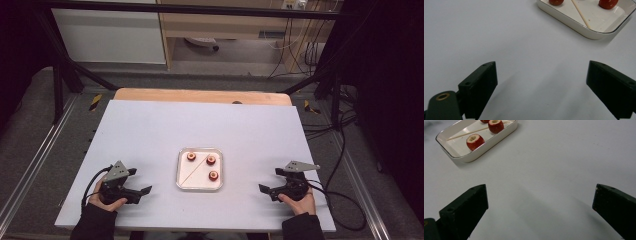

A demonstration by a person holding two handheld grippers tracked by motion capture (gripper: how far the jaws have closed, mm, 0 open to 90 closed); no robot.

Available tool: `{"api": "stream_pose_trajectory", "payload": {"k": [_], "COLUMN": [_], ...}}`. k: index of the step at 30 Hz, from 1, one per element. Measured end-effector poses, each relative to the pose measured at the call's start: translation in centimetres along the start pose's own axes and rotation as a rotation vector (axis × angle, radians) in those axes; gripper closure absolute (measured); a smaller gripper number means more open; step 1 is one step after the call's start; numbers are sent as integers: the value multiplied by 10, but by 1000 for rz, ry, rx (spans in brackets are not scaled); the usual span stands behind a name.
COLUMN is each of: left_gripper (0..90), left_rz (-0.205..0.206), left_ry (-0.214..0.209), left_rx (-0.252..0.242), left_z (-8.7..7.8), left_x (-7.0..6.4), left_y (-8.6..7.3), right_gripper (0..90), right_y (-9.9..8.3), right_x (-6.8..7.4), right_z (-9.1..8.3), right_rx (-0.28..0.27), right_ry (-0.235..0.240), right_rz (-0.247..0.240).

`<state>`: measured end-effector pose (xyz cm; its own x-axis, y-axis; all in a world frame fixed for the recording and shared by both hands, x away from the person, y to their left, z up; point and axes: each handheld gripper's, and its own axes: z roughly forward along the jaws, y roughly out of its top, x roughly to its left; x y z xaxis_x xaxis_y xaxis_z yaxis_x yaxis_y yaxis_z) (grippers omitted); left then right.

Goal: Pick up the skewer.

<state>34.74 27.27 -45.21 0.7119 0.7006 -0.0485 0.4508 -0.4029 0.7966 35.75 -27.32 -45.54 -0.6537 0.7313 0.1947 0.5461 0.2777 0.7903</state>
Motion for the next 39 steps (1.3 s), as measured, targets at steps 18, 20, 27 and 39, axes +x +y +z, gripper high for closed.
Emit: {"api": "stream_pose_trajectory", "payload": {"k": [18,20,27,39], "left_gripper": [109,109,109,112], "left_rz": [-1,3,10,29], "left_ry": [-13,-16,-19,-29], "left_rx": [-1,2,8,23], "left_z": [2,3,6,13], "left_x": [-2,-3,-9,-25], "left_y": [6,8,13,25], "right_gripper": [5,5,5,5], "right_y": [0,0,0,-1], "right_x": [1,1,2,2], "right_z": [-2,-1,-1,-1], "right_rx": [-12,-9,-11,-8], "right_ry": [5,6,4,2], "right_rz": [1,0,0,-6]}}
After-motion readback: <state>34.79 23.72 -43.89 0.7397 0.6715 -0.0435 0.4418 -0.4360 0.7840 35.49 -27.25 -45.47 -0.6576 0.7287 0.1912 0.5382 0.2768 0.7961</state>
